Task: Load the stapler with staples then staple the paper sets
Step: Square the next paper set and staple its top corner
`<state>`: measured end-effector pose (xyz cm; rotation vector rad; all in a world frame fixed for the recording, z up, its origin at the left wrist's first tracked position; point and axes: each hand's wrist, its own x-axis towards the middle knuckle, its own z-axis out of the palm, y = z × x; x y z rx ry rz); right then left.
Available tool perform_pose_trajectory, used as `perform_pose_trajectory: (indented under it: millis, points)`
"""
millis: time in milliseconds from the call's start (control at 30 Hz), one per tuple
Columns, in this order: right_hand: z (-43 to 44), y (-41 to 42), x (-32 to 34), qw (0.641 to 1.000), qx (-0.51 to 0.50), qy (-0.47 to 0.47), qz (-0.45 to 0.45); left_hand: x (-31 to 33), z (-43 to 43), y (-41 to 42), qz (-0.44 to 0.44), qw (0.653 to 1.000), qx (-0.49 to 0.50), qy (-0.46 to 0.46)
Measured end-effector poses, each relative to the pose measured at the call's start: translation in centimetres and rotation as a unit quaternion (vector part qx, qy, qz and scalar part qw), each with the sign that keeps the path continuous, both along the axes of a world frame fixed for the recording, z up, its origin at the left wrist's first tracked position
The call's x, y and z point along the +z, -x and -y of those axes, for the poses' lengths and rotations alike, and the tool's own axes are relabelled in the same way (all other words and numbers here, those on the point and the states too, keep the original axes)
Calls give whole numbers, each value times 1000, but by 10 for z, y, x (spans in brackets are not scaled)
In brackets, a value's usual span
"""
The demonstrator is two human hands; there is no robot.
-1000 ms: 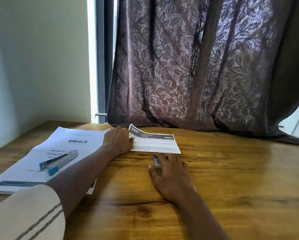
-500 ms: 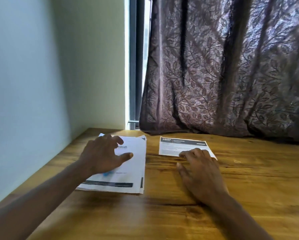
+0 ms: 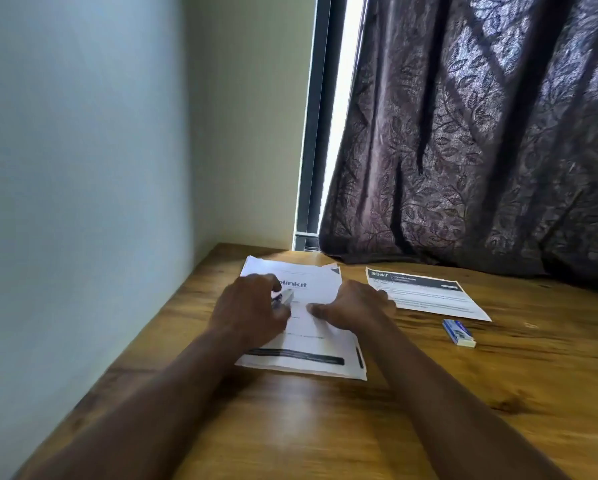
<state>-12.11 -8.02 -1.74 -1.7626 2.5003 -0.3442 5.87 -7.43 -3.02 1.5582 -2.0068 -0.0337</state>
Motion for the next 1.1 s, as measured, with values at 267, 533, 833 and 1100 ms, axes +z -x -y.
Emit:
perform_pose_trajectory:
  millis: [267,533,833,1100]
  points:
    - [-4,15,-10,974,-42,67,213,11,8,-40,-23,991,133,10]
    - [-18,57,-17,905,51,164,389,0,16,-46,-14,983,185,7]
    - [-33,86,-24,782,115,239,565,-5,18,-37,60,975,215,10]
    - [-38,77,-7,689,150,265,658,8,2,-9,-191,974,55,107]
